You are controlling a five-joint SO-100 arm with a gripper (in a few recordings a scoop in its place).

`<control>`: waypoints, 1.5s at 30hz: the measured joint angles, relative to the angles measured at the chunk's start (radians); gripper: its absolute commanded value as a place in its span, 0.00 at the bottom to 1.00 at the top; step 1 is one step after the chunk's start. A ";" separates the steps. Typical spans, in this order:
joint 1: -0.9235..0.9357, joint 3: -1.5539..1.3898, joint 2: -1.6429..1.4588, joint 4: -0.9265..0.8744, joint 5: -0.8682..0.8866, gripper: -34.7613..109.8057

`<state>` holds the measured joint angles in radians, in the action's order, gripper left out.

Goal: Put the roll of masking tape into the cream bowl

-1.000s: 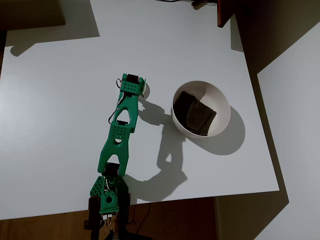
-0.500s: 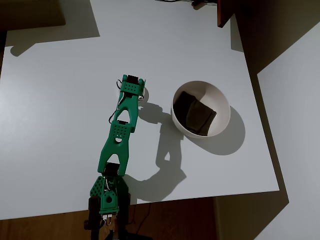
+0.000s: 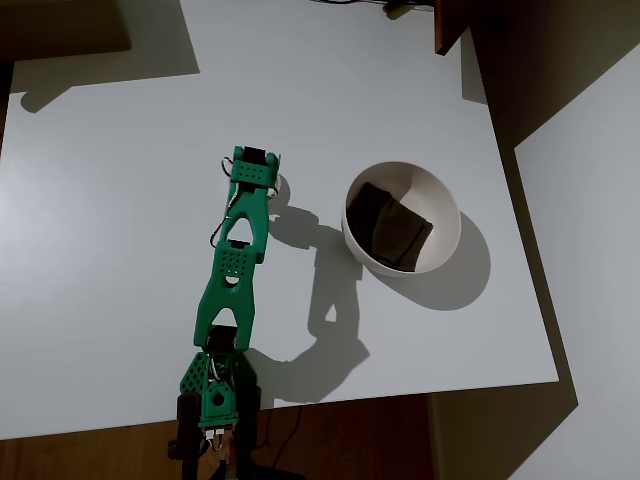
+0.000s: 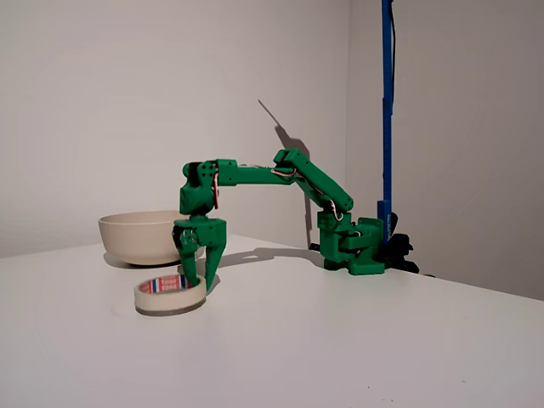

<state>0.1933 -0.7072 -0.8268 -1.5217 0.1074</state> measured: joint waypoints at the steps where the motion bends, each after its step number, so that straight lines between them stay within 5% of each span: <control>1: -0.011 0.000 -0.029 -0.015 0.006 0.18; 15: 0.049 0.000 -0.494 -0.046 0.032 0.18; 31: 0.379 0.000 -0.830 -0.069 -0.037 0.18; 45: 0.738 0.002 -0.821 0.038 -0.098 0.18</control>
<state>0.9311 -0.7056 -1.6475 -1.4834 0.0092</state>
